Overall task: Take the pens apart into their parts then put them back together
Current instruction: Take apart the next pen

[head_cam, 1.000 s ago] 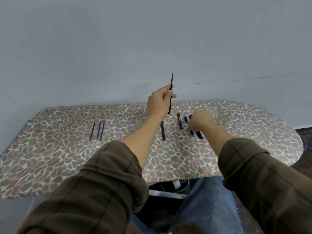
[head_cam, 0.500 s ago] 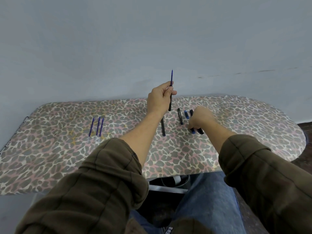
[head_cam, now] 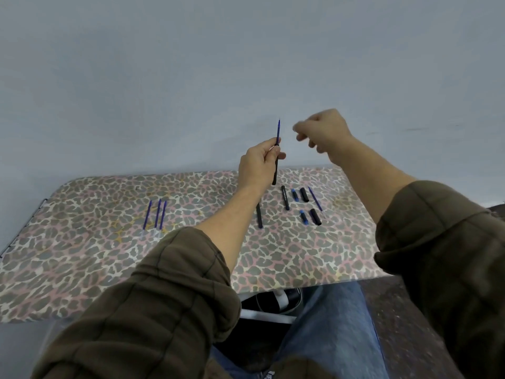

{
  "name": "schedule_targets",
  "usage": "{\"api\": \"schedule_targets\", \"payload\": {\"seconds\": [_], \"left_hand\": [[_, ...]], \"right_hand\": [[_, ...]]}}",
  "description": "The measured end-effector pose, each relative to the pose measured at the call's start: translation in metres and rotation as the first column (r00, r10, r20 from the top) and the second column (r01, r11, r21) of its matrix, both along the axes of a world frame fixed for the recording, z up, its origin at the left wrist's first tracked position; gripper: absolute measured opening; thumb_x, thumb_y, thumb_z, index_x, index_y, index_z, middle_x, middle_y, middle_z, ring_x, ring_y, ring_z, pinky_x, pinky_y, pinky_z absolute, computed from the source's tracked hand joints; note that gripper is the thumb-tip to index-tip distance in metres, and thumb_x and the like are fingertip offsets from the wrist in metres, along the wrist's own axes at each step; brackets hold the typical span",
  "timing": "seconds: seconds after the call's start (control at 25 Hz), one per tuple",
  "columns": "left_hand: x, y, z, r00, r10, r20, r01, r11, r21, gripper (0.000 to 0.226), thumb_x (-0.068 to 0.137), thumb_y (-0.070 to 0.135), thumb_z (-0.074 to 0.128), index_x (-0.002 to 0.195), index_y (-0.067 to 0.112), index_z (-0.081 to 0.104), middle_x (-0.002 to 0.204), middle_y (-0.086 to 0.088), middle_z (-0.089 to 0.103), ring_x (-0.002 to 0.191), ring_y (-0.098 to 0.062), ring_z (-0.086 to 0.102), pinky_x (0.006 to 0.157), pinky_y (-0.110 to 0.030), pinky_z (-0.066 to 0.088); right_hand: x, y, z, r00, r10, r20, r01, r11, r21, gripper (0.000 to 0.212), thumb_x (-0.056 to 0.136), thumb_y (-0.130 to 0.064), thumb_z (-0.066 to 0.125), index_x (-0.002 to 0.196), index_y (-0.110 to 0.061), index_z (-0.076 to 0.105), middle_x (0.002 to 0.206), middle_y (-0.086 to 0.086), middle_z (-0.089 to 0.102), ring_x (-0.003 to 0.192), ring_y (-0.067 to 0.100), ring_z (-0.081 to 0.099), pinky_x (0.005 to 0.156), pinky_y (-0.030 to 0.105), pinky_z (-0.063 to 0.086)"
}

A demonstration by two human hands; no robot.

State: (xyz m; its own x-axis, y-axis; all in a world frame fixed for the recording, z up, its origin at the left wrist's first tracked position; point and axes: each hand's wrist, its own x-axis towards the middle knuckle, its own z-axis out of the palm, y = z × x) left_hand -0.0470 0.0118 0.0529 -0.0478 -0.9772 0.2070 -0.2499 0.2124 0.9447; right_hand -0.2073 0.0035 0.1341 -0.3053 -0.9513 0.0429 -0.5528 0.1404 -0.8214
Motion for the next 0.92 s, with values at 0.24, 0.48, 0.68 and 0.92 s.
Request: {"api": "schedule_targets", "payload": {"seconds": [0.24,0.48,0.68,0.92], "left_hand": [[-0.009,0.011,0.027,0.999,-0.042,0.019,0.044,0.996,-0.080,0.031,0.107,0.027,0.051,0.134,0.031,0.065,0.095,0.011,0.078,0.101,-0.005,0.066,0.075,-0.014,0.044],[-0.007,0.016,0.041,0.999,-0.035,0.039,0.040,0.989,-0.142,0.030,0.107,0.028,0.050,0.130,0.034,0.068,0.092,0.014,0.078,0.102,-0.006,0.067,0.081,-0.024,0.048],[-0.013,0.020,0.045,0.997,-0.024,0.076,0.032,0.993,-0.110,0.034,0.106,0.029,0.051,0.139,0.024,0.060,0.097,0.012,0.078,0.105,-0.006,0.066,0.086,-0.025,0.047],[-0.011,0.017,0.033,0.978,0.009,0.209,-0.010,1.000,0.006,0.018,0.102,0.029,0.058,0.101,0.020,0.074,0.092,0.011,0.077,0.088,-0.009,0.069,0.079,-0.029,0.053]], "right_hand": [[0.022,0.018,0.045,0.996,0.090,0.023,-0.090,0.996,-0.010,0.018,0.081,-0.016,0.076,0.090,0.000,0.078,0.088,0.012,0.077,0.067,0.020,0.056,0.051,0.027,0.038],[0.021,0.030,0.049,0.998,0.056,-0.001,-0.056,0.998,-0.015,0.013,0.079,-0.012,0.073,0.087,-0.003,0.079,0.102,0.023,0.077,0.070,0.023,0.054,0.058,0.032,0.040],[0.020,0.033,0.057,0.999,0.039,0.024,-0.036,0.993,-0.110,0.011,0.086,-0.013,0.070,0.089,-0.005,0.077,0.092,0.016,0.077,0.068,0.021,0.060,0.050,0.025,0.042],[-0.010,0.026,0.088,0.994,-0.088,0.062,0.103,0.947,-0.305,0.012,0.088,-0.014,0.063,0.087,-0.013,0.074,0.091,0.006,0.077,0.061,0.013,0.058,0.047,0.022,0.040]]}}
